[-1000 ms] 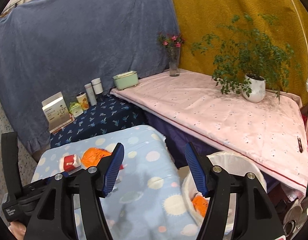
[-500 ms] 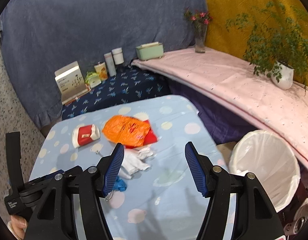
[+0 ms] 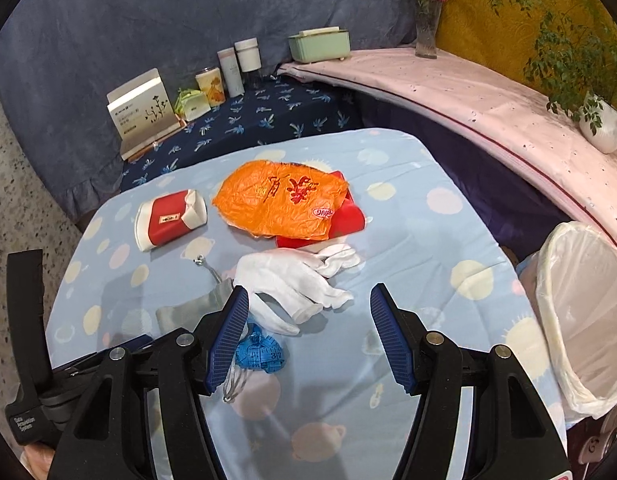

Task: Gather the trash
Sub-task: 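Grasp the grey pouch with the left gripper while the right grasps the white glove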

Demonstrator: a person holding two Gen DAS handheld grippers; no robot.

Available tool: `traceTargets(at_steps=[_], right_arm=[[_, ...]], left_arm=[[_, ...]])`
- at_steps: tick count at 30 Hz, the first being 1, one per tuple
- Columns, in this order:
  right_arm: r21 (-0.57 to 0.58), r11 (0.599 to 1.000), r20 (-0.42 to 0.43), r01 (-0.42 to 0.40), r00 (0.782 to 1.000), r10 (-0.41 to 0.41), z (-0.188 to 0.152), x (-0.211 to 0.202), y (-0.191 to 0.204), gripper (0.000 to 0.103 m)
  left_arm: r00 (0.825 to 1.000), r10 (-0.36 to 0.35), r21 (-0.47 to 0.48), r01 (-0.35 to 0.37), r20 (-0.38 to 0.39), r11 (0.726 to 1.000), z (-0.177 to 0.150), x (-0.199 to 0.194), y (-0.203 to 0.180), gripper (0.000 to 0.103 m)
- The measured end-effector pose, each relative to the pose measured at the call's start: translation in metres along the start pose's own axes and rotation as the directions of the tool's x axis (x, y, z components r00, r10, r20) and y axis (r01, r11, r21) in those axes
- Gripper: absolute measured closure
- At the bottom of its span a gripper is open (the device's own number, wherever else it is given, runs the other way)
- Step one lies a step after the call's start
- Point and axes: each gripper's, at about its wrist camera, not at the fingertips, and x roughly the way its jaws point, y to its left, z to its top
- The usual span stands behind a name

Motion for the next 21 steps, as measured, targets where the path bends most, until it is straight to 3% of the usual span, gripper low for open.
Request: traceTargets(at_steps=[1, 2, 5, 16, 20, 21], right_arm=[[0.001, 1.0, -0.006, 0.002, 1.0, -0.002, 0.0, 0.004, 0.0, 0.042], [0.003, 1.0, -0.011, 0.004, 1.0, -0.004, 0.0, 0.007, 0.0, 0.042], [0.008, 1.0, -0.026, 0.012, 1.0, -0.012, 0.0, 0.017, 0.0, 0.042], [0.022, 1.0, -0.075, 0.022, 0.997, -0.021, 0.003, 0.055, -0.002, 0.042], [0.029, 0.999, -0.099, 0.017, 0.995, -0.014, 0.004, 0.071, 0.001, 0.05], [0.032, 0.999, -0.106, 0.013, 0.994, -0.01, 0.003, 0.074, 0.001, 0.059]], left_arm=[[1.0, 0.0, 0.012, 0.0, 0.007, 1.0, 0.001, 0.001, -0.003, 0.049], [1.0, 0.001, 0.02, -0.002, 0.007, 1.0, 0.002, 0.003, -0.005, 0.059], [1.0, -0.014, 0.028, 0.014, -0.013, 0.999, 0.007, 0.008, -0.006, 0.098], [0.997, 0.003, -0.036, 0.0, 0.076, 0.999, 0.025, -0.019, 0.025, 0.1], [0.996, 0.011, -0.046, -0.007, 0.091, 0.999, 0.032, -0.024, 0.033, 0.1], [0.996, 0.015, -0.045, -0.01, 0.092, 0.999, 0.033, -0.024, 0.033, 0.1]])
